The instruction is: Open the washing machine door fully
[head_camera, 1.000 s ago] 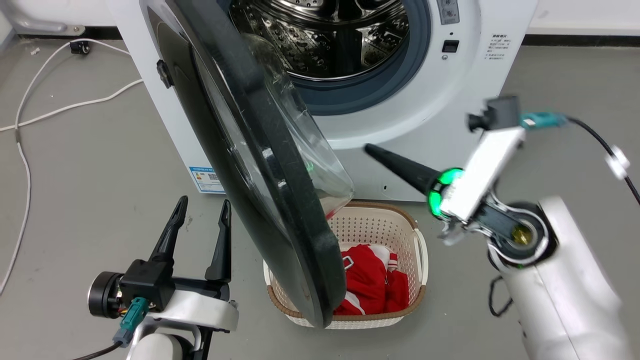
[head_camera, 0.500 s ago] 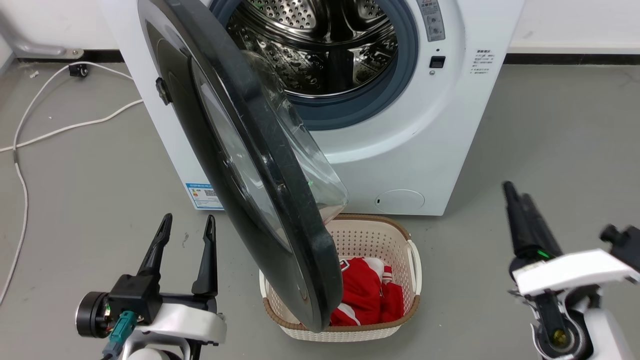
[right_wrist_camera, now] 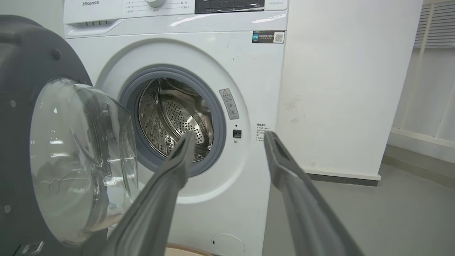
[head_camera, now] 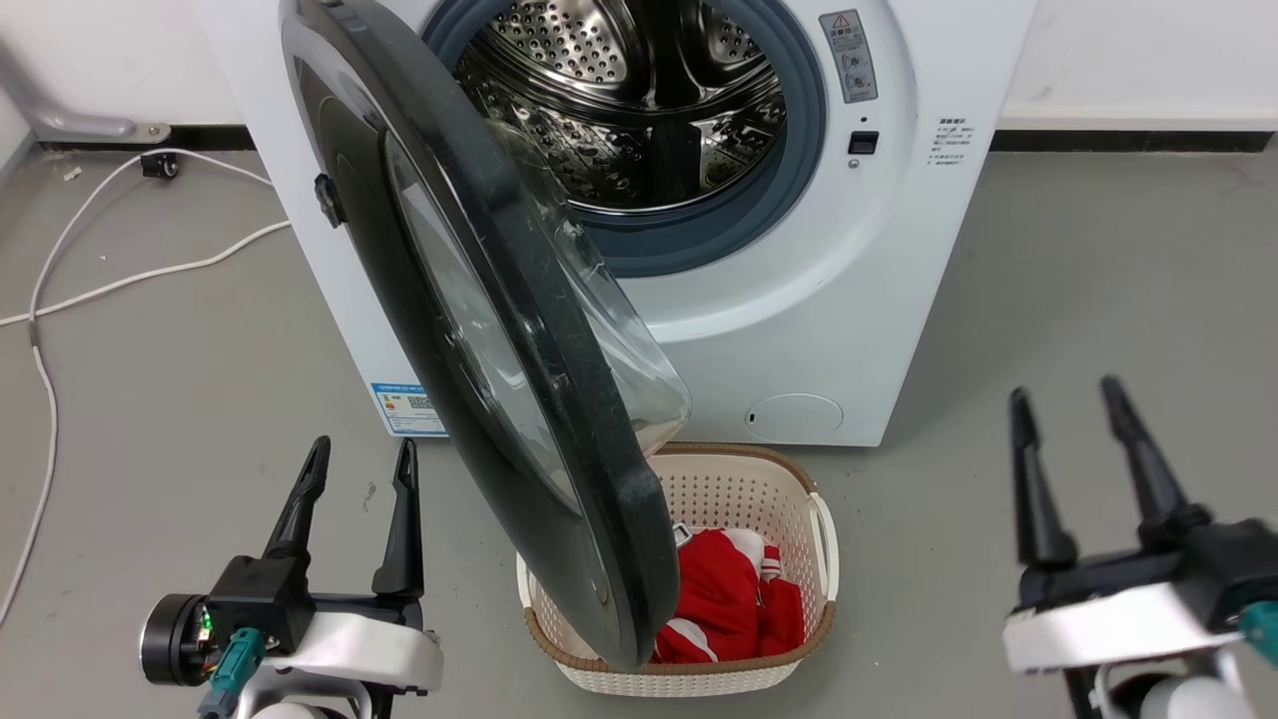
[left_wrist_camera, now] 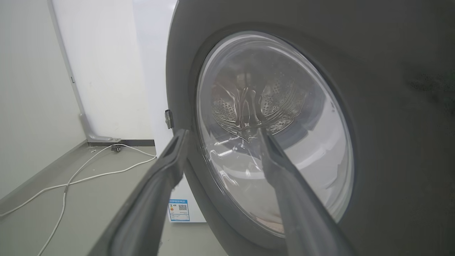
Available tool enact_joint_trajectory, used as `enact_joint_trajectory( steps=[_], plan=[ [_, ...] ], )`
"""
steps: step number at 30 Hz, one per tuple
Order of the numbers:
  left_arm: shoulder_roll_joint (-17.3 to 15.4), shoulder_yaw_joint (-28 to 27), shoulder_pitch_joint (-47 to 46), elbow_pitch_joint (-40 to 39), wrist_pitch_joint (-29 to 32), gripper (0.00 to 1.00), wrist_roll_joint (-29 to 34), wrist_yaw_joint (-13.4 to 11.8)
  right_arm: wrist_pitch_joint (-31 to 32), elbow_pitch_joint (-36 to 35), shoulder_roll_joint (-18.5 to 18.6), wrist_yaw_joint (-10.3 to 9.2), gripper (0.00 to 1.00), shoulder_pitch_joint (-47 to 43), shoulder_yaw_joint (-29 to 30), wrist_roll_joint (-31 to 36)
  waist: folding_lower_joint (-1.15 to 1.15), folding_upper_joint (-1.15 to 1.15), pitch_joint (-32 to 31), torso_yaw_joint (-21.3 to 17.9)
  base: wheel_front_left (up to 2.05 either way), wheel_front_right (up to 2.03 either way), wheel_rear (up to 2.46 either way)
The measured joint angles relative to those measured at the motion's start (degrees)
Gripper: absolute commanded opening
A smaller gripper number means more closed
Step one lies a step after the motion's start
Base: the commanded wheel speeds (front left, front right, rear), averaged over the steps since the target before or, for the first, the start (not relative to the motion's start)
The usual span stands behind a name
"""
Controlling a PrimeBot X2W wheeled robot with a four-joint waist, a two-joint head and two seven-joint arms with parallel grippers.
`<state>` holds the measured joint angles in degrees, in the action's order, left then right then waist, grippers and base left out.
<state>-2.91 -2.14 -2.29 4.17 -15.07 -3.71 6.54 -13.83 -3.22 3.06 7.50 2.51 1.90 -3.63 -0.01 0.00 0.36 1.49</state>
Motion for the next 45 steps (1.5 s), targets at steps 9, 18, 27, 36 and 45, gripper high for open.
enact_joint_trajectory(
  steps=[9, 18, 27, 36, 45],
  plan=[
    [-0.01, 0.05, 0.02, -0.25, 0.0, 1.0, 0.44, 0.04, 0.15, 2.12, -0.09, 0.01, 1.0, -5.09, -0.59, 0.93, 0.0, 0.0, 0.13, 0.28, 0.0, 0.0, 0.0],
    [0.0, 0.16, 0.34, -0.3, 0.0, 1.0, 0.83, 0.11, -0.62, 3.44, -0.09, 0.01, 1.0, -5.0, 0.26, 0.11, 0.0, 0.0, 0.15, 0.03, 0.0, 0.0, 0.0],
    [0.0, 0.26, 0.34, -0.26, 0.0, 0.0, 0.75, 0.34, -0.87, 3.77, -0.09, 0.01, 1.0, -4.74, 0.24, 0.03, 0.0, 0.0, 0.57, -0.1, 0.0, 0.0, 0.0],
    [0.0, -0.24, -0.2, -3.65, 0.0, 0.0, 0.49, 0.36, -1.11, 4.23, -0.09, 0.01, 1.0, -4.55, 0.19, -0.83, 0.01, 0.0, 0.83, -0.04, 0.0, 0.0, 0.0],
    [0.0, -0.11, -4.93, -16.88, 0.0, 0.0, 0.35, 0.47, -1.2, 4.68, -0.09, 0.01, 1.0, -4.42, 0.19, -1.33, 0.01, 0.0, 1.29, 0.34, 0.0, 0.0, 0.0]
  ],
)
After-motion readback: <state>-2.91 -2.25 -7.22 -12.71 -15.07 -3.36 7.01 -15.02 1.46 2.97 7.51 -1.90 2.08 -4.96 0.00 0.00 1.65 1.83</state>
